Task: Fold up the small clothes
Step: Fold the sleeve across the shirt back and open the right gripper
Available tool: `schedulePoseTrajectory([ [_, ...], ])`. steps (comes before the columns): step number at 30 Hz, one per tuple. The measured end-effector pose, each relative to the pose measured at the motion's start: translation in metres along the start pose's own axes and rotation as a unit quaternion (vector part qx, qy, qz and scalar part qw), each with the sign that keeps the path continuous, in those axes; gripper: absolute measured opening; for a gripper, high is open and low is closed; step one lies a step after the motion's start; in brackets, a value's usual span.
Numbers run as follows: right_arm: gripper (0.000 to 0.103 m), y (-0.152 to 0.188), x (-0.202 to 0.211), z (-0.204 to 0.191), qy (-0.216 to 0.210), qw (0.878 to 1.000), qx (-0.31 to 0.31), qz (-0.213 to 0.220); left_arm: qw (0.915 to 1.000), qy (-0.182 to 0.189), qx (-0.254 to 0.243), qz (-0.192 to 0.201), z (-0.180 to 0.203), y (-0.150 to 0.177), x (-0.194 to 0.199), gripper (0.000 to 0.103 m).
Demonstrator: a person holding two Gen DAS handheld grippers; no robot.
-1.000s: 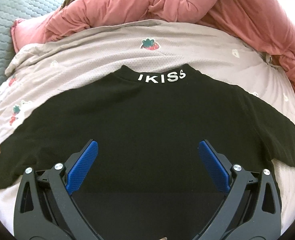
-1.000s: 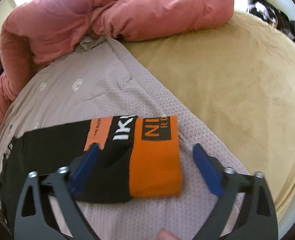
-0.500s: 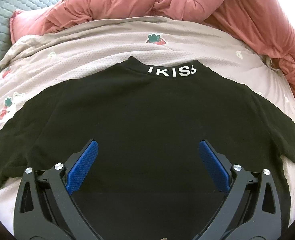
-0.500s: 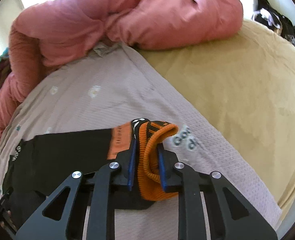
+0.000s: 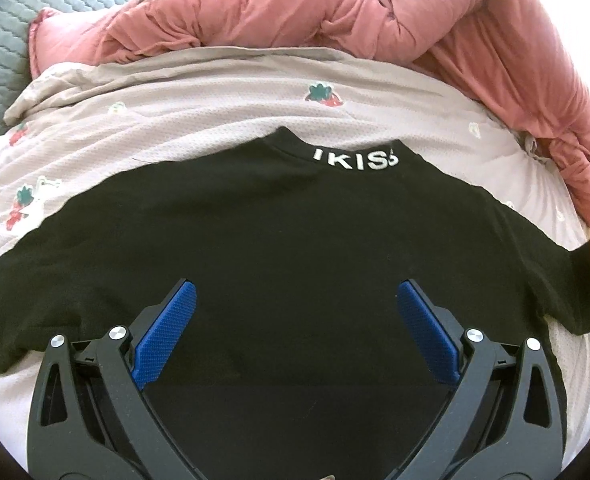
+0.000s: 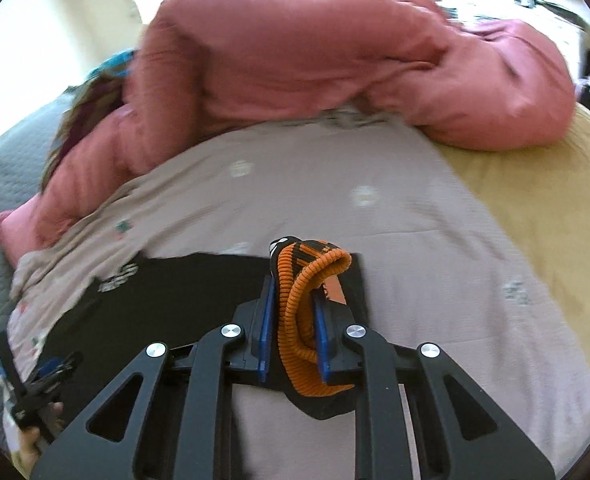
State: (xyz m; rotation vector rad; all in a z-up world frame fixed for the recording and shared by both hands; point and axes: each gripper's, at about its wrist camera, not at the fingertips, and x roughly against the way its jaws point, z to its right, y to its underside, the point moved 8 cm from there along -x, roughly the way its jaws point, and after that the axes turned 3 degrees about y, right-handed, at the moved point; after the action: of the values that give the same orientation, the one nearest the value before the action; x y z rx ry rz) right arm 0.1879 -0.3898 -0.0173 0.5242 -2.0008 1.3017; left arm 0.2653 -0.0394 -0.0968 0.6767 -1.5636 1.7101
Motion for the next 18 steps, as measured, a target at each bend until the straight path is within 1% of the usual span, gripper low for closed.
schedulePoseTrajectory([
  [2,0.017,0.001,-0.004,-0.025,-0.017,1.0,0.011,-0.004,1.0,-0.003,0.005,0.003,-0.006,-0.001,0.003,0.095],
  [6,0.017,0.007,-0.014,-0.078,-0.067,0.997,0.025,-0.024,0.9998,-0.004,0.018,0.0,-0.019,0.001,0.005,0.095],
  [9,0.017,0.013,-0.023,-0.115,-0.088,0.995,0.044,-0.034,0.9995,-0.005,0.03,0.001,-0.029,0.001,0.007,0.095],
  [15,0.017,0.029,-0.038,-0.179,-0.135,0.987,0.058,-0.058,0.9984,0.016,0.054,-0.004,-0.044,0.0,0.006,0.095],
  [18,0.017,0.034,-0.046,-0.201,-0.155,0.984,0.058,-0.067,0.998,0.022,0.058,-0.007,-0.05,-0.001,0.006,0.095],
])
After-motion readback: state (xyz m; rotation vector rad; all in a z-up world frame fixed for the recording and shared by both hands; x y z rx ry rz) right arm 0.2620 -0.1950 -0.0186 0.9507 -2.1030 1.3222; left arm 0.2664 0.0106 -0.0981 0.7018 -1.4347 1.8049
